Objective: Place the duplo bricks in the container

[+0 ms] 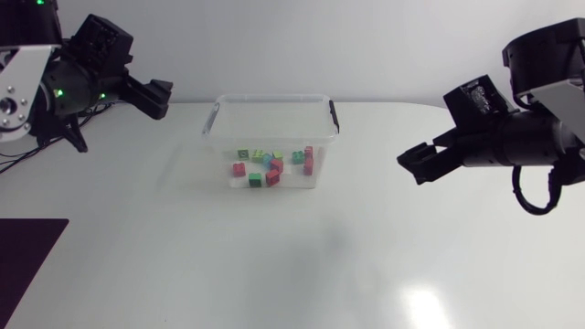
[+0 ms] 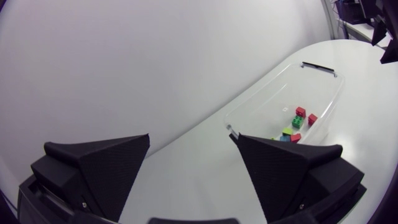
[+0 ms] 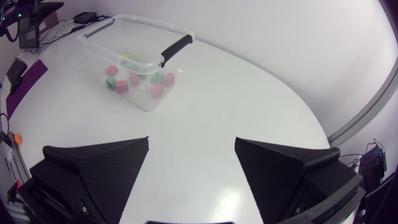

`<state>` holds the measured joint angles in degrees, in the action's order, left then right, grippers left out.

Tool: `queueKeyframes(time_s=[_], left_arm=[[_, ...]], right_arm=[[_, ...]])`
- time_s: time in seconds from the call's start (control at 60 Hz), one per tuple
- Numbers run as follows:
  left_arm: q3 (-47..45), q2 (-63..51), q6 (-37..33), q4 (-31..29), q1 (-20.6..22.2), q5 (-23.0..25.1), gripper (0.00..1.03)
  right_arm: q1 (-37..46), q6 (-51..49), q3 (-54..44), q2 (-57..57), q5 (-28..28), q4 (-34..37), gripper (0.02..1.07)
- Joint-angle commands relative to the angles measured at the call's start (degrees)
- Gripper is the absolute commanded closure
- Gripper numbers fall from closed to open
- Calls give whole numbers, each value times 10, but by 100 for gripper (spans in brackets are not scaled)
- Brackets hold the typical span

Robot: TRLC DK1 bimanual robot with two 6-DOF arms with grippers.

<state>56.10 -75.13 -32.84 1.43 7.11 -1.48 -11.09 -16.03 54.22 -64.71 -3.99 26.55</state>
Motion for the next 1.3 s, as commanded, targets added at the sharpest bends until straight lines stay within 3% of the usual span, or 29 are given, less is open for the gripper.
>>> queueKeyframes(time_s=[0.0,0.7,1.283], left_arm=[[-56,38,20,38,1,-27,4],[-246,286,60,40,-39,-33,4],[-336,505,88,-73,-66,-20,4]], right_arm=[[10,14,-24,22,9,-11,7],[56,-10,-131,209,32,-36,7],[122,-22,-229,361,52,-72,7]])
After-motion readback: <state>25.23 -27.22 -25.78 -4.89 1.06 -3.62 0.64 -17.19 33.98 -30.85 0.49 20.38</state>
